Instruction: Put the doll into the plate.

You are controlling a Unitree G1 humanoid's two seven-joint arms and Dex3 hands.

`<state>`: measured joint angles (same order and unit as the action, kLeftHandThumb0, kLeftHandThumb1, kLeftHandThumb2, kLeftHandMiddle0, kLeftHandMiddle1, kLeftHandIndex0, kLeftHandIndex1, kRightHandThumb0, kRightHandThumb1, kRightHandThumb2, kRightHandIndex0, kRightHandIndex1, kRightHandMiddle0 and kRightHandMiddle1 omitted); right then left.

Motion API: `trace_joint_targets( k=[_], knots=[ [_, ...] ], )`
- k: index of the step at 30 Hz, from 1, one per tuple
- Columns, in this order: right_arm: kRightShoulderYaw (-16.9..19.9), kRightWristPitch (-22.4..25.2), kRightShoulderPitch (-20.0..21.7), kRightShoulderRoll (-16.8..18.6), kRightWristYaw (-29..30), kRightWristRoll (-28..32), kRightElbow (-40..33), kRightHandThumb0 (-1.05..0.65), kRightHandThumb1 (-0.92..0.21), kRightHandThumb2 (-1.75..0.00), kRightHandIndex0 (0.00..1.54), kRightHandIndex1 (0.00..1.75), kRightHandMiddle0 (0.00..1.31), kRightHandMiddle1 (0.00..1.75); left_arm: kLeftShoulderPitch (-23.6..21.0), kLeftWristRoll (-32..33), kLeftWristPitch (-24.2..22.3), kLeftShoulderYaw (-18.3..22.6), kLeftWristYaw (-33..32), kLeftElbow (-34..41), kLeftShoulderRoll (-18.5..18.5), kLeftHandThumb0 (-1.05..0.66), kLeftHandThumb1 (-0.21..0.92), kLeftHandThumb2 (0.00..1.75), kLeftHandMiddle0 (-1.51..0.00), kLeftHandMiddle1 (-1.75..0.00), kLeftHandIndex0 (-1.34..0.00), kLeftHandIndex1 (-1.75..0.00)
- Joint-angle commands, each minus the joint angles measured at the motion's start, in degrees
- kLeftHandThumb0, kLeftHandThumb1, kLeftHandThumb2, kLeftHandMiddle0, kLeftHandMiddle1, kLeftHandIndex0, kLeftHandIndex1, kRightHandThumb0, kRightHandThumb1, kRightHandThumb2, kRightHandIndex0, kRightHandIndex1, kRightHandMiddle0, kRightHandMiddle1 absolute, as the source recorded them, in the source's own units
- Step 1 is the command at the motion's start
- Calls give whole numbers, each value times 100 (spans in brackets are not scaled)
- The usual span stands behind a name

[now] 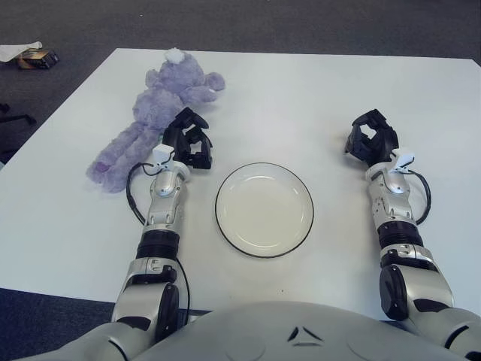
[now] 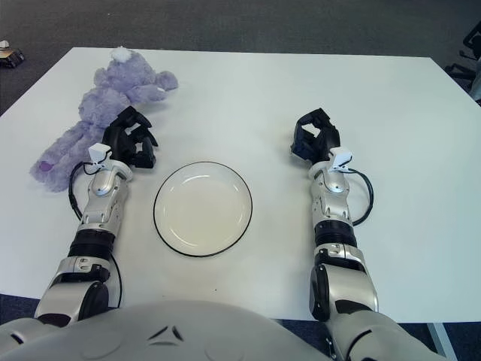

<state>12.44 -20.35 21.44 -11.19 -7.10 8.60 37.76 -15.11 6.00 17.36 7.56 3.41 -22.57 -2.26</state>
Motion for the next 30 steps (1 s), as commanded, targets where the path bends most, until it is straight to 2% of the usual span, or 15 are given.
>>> trace_joint_targets(
  k=[1,30],
  knots=[
    [-84,224,-427,178,-47,-31,283,-41,-54,-103,99,175,44,175,518,-17,-78,27,-32,-332,46,-1,-8,175,-91,-175,-70,-168],
    [-169,366,-492,188,-33,-101,183,-41,-54,-103,98,175,44,175,469,1,-118,70,-83,-378,74,-1,-8,175,-92,-175,-72,-166]
  ],
)
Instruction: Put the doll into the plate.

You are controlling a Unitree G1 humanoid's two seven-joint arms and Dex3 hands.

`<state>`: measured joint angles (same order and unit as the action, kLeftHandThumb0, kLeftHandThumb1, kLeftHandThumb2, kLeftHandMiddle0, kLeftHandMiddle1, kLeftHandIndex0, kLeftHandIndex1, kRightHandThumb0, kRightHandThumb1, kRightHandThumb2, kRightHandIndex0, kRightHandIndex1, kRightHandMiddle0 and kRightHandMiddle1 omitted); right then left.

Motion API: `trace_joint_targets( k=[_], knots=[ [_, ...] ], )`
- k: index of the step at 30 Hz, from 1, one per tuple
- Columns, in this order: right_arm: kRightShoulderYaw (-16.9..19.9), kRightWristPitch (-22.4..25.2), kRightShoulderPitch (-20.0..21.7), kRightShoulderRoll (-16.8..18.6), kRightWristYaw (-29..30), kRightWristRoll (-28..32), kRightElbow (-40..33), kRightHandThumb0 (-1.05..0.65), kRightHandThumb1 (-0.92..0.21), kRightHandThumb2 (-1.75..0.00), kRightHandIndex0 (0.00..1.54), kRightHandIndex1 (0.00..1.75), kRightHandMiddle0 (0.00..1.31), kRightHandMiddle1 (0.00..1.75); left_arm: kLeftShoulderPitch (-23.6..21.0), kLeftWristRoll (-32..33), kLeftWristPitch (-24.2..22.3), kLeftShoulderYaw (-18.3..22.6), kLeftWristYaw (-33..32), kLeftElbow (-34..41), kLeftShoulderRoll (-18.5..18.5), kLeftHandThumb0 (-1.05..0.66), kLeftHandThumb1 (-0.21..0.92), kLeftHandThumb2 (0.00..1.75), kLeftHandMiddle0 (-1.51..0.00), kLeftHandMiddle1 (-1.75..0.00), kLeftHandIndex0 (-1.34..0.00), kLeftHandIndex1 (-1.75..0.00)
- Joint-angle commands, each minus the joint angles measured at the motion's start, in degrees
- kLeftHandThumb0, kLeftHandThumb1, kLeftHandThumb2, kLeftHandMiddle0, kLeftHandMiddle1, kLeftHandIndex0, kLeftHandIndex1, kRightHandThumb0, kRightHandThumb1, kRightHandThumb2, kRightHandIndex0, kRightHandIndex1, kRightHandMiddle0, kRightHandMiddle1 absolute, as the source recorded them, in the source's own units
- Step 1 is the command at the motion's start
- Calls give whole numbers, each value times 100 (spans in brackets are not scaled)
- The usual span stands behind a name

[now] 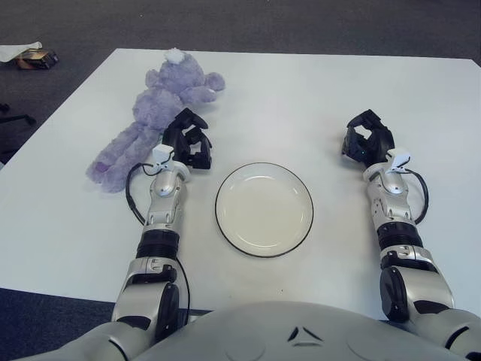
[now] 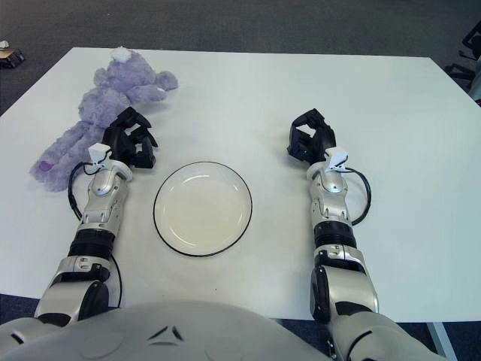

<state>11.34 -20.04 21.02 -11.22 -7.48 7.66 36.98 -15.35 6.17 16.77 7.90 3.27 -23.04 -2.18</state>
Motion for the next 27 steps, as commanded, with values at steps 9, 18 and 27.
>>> trace_joint_targets(
  k=[9,18,27],
  knots=[
    [-60,402,-476,208,16,6,195,-41,-55,-103,99,175,44,175,506,-138,131,4,-129,-371,40,-1,-8,175,-92,-175,-72,-165],
    [-70,478,-472,217,66,-19,173,-41,-54,-103,100,175,44,175,498,-907,1321,-81,-873,-743,28,-1,-7,175,-92,-175,-69,-168],
    [-82,525,-463,214,70,-23,173,-41,-54,-104,100,175,44,175,435,-1919,2451,-227,-1956,-1170,-139,-1,6,162,-82,-175,-55,-174]
  ],
)
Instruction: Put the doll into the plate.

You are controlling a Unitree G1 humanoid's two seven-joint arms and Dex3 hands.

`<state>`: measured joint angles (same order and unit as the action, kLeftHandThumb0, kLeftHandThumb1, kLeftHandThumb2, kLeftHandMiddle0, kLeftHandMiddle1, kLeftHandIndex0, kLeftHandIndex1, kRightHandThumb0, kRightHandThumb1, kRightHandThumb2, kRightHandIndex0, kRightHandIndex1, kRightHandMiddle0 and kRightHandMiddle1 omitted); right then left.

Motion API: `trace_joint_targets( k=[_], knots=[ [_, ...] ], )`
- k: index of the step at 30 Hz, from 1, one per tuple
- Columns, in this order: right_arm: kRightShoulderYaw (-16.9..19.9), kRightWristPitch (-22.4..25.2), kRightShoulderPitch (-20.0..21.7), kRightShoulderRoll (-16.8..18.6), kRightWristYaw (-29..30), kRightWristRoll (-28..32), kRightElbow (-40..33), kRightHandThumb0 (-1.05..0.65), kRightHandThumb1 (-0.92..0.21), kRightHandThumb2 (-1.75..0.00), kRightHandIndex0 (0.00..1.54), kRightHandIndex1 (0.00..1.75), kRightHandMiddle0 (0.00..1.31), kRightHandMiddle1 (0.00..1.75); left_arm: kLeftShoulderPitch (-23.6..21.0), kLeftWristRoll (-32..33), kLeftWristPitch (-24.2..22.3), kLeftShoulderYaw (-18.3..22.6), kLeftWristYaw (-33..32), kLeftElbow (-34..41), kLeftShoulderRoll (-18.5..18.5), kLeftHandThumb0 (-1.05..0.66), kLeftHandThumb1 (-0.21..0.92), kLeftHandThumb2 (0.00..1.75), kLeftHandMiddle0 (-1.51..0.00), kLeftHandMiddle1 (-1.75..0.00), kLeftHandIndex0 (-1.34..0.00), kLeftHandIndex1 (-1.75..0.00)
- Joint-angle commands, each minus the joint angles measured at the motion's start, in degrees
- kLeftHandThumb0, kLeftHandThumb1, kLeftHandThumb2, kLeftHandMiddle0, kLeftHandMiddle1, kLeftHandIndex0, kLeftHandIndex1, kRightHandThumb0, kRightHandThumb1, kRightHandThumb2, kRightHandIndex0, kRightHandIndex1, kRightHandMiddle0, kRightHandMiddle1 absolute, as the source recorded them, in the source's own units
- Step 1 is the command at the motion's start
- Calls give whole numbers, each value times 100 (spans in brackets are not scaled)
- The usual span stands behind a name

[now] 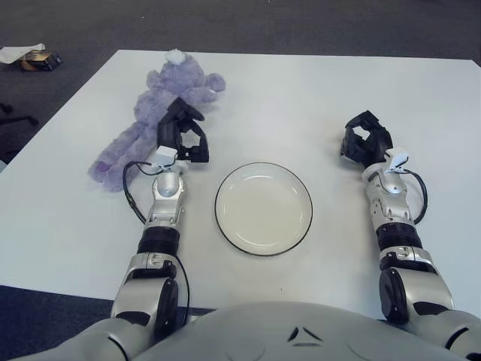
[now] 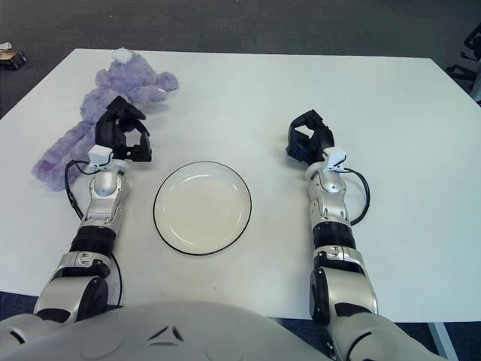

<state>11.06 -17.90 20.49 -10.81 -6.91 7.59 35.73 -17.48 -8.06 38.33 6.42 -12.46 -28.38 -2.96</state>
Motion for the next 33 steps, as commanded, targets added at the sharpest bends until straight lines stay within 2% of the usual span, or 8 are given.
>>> trace_joint_targets(
  k=[1,11,16,22,23,24,28,33],
  knots=[
    [-55,319,-407,172,13,-17,300,-42,-54,-104,100,175,44,175,641,-576,345,-98,-487,-663,-79,-1,7,161,-81,-175,-55,-174],
    [-64,328,-399,170,1,-24,314,-42,-54,-104,100,175,44,175,669,-2225,297,-396,-2345,-420,-336,-1,1,165,-84,-175,-63,-168],
    [-79,313,-388,172,11,-47,333,-42,-54,-104,100,175,44,175,650,-2602,125,-521,-2863,-280,-407,-1,2,163,-84,-175,-67,-163],
    [-89,305,-396,164,6,-63,331,-41,-55,-102,98,175,43,175,673,-2794,-44,-641,-3206,-92,-447,-1,10,154,-76,-175,-62,-163],
    [-91,303,-397,162,0,-65,331,-41,-55,-102,98,175,43,175,685,-2834,-106,-663,-3251,-50,-459,-1,12,151,-74,-175,-60,-163],
    [-93,300,-398,160,-4,-66,331,-41,-56,-102,98,175,43,175,695,-2861,-154,-682,-3285,-17,-469,-1,21,142,-63,-174,-56,-167],
    [-101,299,-387,162,-13,-69,336,-41,-56,-101,97,175,43,175,747,-2947,-427,-728,-3369,176,-496,-1,39,122,-46,-171,-44,-173],
    [-106,285,-390,159,-30,-68,338,-41,-56,-101,97,175,43,175,852,-3091,-1042,-771,-3401,476,-483,-1,72,81,-27,-170,-22,-174]
  ],
)
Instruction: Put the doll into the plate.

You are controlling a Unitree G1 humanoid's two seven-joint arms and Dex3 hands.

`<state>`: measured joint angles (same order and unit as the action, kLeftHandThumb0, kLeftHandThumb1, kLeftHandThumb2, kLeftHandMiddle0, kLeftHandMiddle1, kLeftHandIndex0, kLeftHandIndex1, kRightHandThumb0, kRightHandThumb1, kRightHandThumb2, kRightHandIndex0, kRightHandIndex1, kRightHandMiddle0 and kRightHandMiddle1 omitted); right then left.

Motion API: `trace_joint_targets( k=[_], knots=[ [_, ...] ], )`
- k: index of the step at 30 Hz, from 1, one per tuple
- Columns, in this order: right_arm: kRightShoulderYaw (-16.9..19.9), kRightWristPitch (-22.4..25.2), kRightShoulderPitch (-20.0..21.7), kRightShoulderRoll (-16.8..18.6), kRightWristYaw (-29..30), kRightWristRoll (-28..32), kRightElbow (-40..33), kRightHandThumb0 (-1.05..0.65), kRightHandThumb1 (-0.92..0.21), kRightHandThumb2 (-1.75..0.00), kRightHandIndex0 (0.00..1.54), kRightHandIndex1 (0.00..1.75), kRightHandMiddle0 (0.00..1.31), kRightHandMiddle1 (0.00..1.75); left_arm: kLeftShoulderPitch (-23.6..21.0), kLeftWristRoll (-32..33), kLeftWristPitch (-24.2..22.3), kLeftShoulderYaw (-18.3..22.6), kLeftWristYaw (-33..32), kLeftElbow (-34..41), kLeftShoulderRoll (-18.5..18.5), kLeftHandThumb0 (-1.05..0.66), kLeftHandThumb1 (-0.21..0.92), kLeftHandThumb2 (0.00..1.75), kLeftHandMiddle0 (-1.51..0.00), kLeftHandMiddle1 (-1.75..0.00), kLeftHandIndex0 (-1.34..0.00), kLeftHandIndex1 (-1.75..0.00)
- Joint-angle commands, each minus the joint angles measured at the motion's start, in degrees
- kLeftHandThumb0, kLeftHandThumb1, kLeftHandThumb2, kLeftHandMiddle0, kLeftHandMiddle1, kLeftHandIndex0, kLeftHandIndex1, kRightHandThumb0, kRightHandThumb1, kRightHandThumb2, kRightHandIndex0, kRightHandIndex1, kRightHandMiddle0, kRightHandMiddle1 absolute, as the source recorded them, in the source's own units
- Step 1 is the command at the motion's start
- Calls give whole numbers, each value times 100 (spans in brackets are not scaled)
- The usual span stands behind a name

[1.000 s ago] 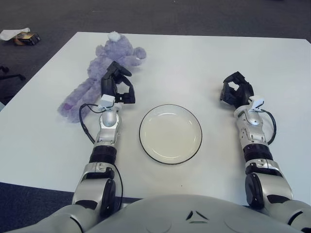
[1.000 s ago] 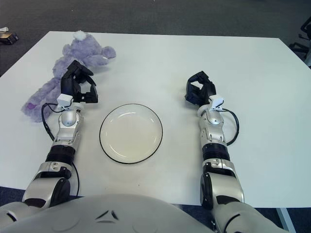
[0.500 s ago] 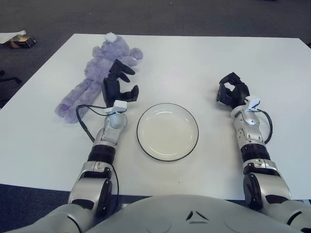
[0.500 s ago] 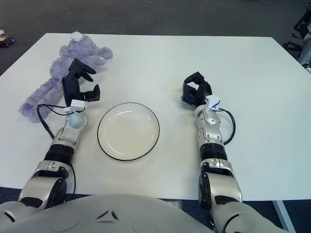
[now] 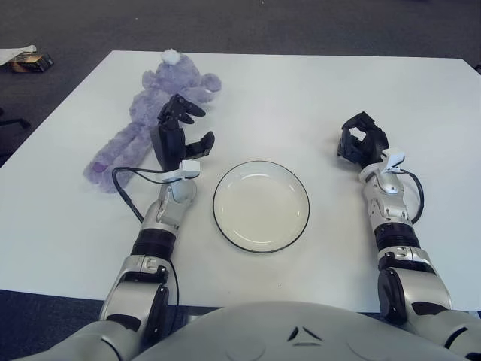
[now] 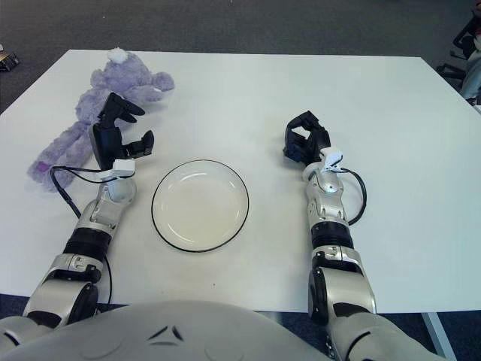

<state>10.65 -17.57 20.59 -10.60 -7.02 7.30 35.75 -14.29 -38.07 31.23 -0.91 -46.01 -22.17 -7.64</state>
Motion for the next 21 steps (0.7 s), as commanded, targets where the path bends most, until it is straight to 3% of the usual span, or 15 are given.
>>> trace_joint_targets(
  k=[1,4,11,15,16,21],
  knots=[
    [-64,254,-401,136,-19,-39,337,-41,-56,-101,98,175,43,175,543,-110,-472,-36,-58,-96,-4,-13,79,70,-21,-163,-22,-174],
    [-65,262,-390,133,-18,-42,347,-41,-56,-102,97,175,43,175,538,-122,-721,-55,-94,-25,3,-45,68,79,-11,-148,-7,-152],
    [-66,248,-362,113,-39,-43,414,-41,-56,-101,97,175,42,175,491,-122,-1096,-154,-166,13,-20,-58,55,85,-1,-122,0,-115],
    [-69,215,-339,99,-64,-48,470,-41,-57,-100,97,175,42,175,439,-160,-1319,-233,-66,25,-138,-64,56,81,0,-109,0,-105],
    [-71,201,-332,97,-73,-50,489,-41,-56,-101,97,175,43,175,436,-212,-1419,-280,27,48,-207,-70,56,76,-3,-99,0,-104],
    [-76,181,-321,94,-67,-65,524,-41,-55,-102,98,175,43,175,420,-434,-1756,-484,291,141,-497,-80,67,60,0,-72,0,-81]
  ],
)
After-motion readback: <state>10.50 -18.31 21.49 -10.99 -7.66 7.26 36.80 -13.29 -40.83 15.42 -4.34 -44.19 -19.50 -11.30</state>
